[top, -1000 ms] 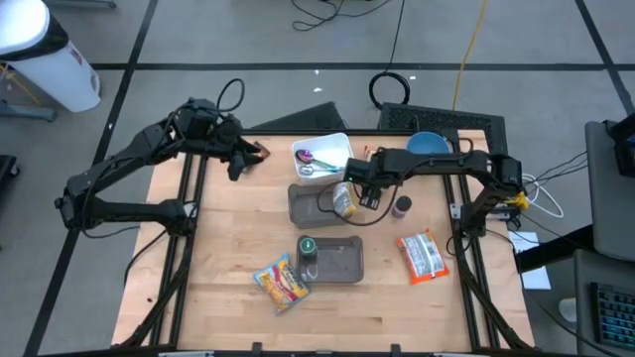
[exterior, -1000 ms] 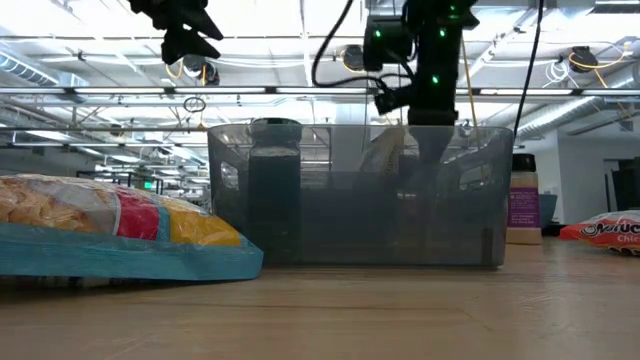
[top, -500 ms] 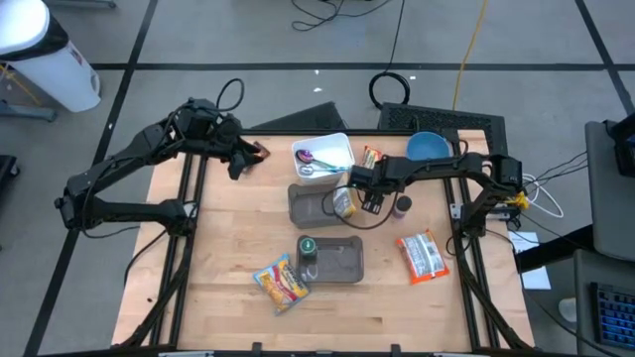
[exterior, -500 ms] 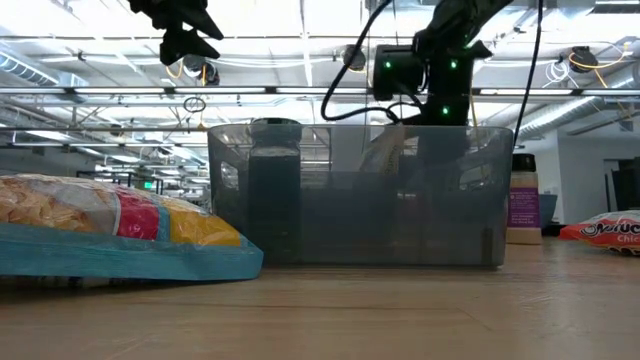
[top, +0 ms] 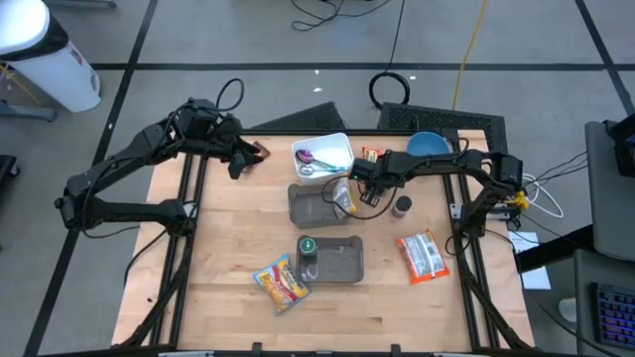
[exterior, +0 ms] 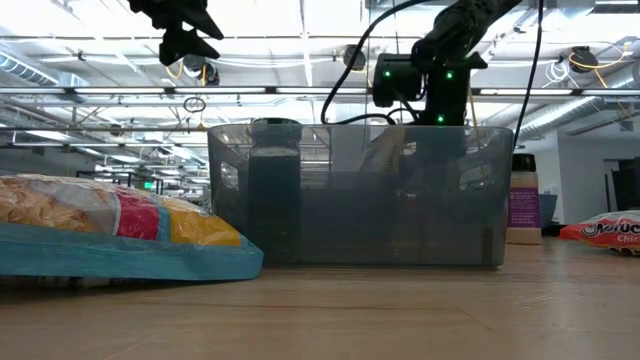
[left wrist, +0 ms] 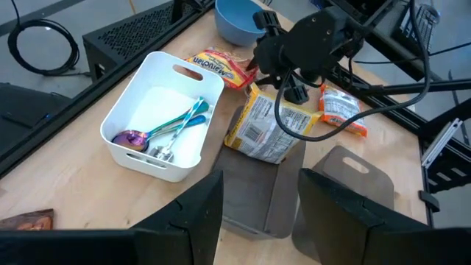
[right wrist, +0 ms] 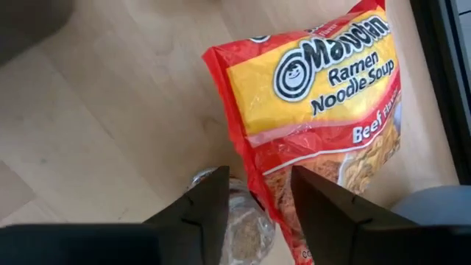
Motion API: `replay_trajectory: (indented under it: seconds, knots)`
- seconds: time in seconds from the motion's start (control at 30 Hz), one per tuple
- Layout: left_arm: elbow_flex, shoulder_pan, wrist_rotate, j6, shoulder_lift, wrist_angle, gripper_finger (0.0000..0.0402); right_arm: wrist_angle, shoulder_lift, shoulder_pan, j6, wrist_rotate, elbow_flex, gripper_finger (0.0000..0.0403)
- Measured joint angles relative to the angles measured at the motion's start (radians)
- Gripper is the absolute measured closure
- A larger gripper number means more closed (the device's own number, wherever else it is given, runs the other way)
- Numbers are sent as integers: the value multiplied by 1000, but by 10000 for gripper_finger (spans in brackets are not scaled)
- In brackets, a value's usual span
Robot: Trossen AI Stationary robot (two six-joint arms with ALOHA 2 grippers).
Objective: Pick & Place Food Item
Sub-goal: Put the red noodle pack into the top black bin
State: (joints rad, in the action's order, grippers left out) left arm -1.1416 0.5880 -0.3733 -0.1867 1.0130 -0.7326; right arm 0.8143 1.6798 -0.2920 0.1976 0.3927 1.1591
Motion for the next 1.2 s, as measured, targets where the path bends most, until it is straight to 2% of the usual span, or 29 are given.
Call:
replay_trajectory:
  seconds: [0.33,0.63,0.83,1.2]
  knots:
    - [0,0,8,8,0,1,218,-3,0,-17,-19,-4,0,396]
    - [0,0,9,21,0,3,218,23,-30,-34,-82,-60,6,402]
    - [0,0,13,27,0,4,218,66,-127,-55,-115,-56,37,402]
    - [0,0,14,35,0,5,218,188,-248,-120,-196,-53,175,403]
